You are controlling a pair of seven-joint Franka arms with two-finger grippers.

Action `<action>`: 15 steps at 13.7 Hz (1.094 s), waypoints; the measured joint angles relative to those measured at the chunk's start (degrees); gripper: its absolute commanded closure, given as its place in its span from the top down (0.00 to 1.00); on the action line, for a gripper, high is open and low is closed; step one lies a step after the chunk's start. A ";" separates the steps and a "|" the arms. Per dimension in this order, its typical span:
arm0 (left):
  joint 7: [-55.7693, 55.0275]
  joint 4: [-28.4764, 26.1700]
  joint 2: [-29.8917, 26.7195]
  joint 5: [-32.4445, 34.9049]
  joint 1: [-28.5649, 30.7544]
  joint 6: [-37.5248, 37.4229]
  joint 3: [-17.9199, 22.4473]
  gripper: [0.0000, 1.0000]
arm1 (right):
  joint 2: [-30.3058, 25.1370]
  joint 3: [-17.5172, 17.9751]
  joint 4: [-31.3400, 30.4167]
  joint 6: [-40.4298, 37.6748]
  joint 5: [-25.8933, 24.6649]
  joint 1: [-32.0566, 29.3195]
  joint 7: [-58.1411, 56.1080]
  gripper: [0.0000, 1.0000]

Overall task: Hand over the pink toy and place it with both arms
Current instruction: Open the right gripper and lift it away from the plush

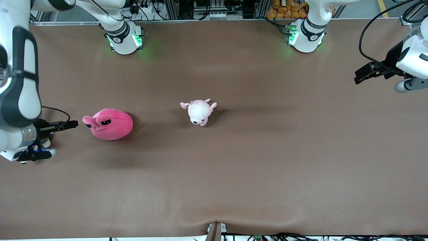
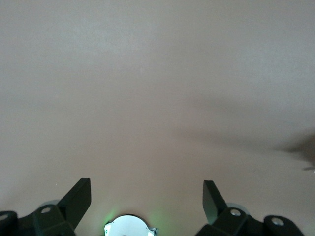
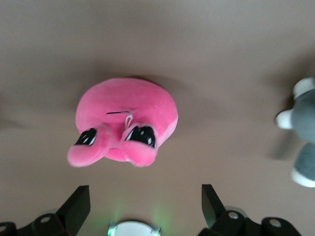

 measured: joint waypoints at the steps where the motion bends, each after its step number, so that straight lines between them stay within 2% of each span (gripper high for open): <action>1: 0.00 0.00 -0.03 0.00 0.00 0.01 0.01 1.00 | -3.62 0.00 -4.62 3.60 -0.29 0.39 0.00 1.00; 3: 0.02 0.00 -0.07 0.00 -0.02 0.01 0.00 1.00 | -10.27 0.01 -13.82 9.85 -0.42 0.56 0.00 1.00; 5: 0.03 0.00 -0.09 0.00 -0.08 0.02 -0.02 1.00 | -15.19 0.02 -19.40 12.86 -0.48 0.63 0.00 1.00; 10: 0.04 0.00 -0.09 0.00 -0.13 0.40 -0.04 1.00 | -23.41 -0.25 -24.14 14.24 -0.68 0.48 0.71 1.00; 15: 0.05 -0.19 -0.07 -0.01 -0.35 0.40 -0.18 1.00 | -28.45 -0.02 -25.31 11.27 0.36 0.57 6.87 1.00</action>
